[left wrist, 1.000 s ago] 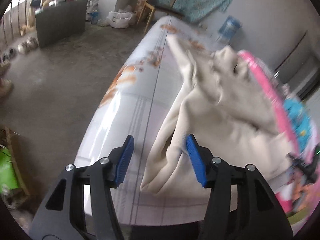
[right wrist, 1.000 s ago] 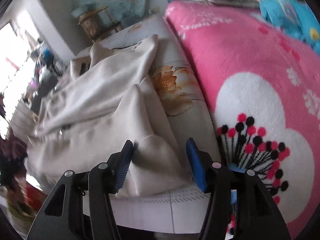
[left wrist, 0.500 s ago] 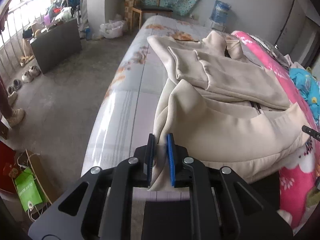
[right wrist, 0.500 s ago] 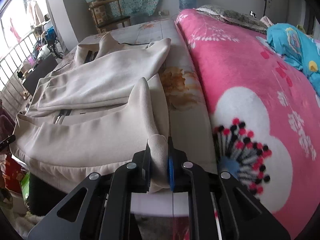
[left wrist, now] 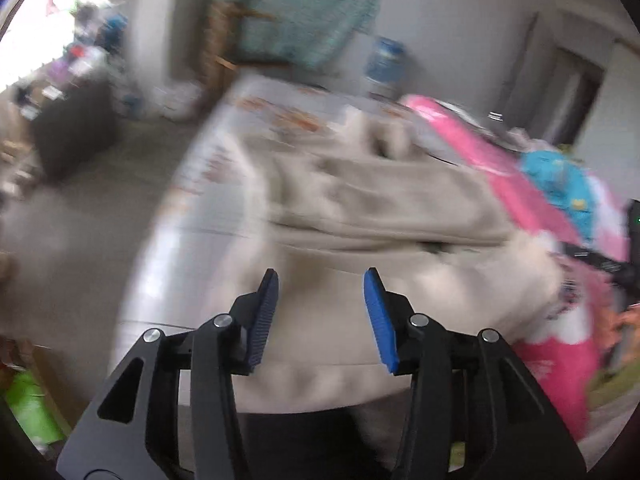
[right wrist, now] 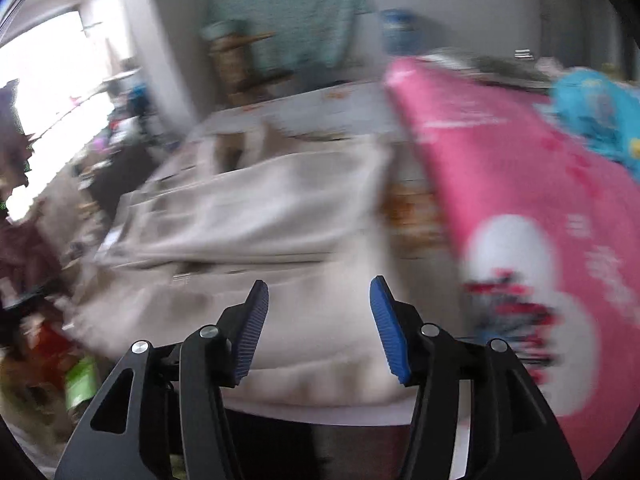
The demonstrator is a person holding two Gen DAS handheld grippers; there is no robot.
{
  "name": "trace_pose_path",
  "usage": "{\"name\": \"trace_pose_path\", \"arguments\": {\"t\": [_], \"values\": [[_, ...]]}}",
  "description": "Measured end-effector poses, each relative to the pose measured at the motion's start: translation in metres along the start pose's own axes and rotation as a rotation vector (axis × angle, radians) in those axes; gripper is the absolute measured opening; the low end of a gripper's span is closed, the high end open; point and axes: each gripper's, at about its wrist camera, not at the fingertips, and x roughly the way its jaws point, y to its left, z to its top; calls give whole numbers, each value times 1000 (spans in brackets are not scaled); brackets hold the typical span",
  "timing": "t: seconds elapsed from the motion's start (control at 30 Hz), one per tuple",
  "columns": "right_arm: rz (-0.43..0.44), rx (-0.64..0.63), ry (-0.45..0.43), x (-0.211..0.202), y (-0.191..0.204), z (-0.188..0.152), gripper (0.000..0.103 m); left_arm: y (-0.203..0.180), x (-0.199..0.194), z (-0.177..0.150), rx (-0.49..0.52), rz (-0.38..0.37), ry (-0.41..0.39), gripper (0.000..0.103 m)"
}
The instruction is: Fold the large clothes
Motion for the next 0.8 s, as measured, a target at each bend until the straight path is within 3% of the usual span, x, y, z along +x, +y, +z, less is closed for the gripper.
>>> {"name": "trace_pose_path", "arguments": {"t": [0.07,0.17,0.27,0.37,0.43,0.5,0.57,0.7,0.8], "values": [[79,-37,49,23,27,-4,53,-17,24,-3,6,-74,54,43],[122,-85,122,59,63,-9,53,-45,60,-11,78,-95,105,43],[112,-140,175,87,87,-13,53,-61,82,-17,156,-51,128,40],[55,-199,219,103,97,-20,52,-76,85,-27,271,45,103,29],[39,-227,220,105,102,-21,37,-81,86,-31,335,103,87,19],[0,-251,222,107,102,-20,20,-86,86,-34,384,108,68,6],[25,-233,221,104,99,-16,5,-87,84,-37,415,117,51,3],[-18,-272,141,83,110,-6,4,-89,70,-27,416,99,-5,1],[-32,-263,70,73,110,9,4,-90,52,-7,415,107,-109,1]]}}
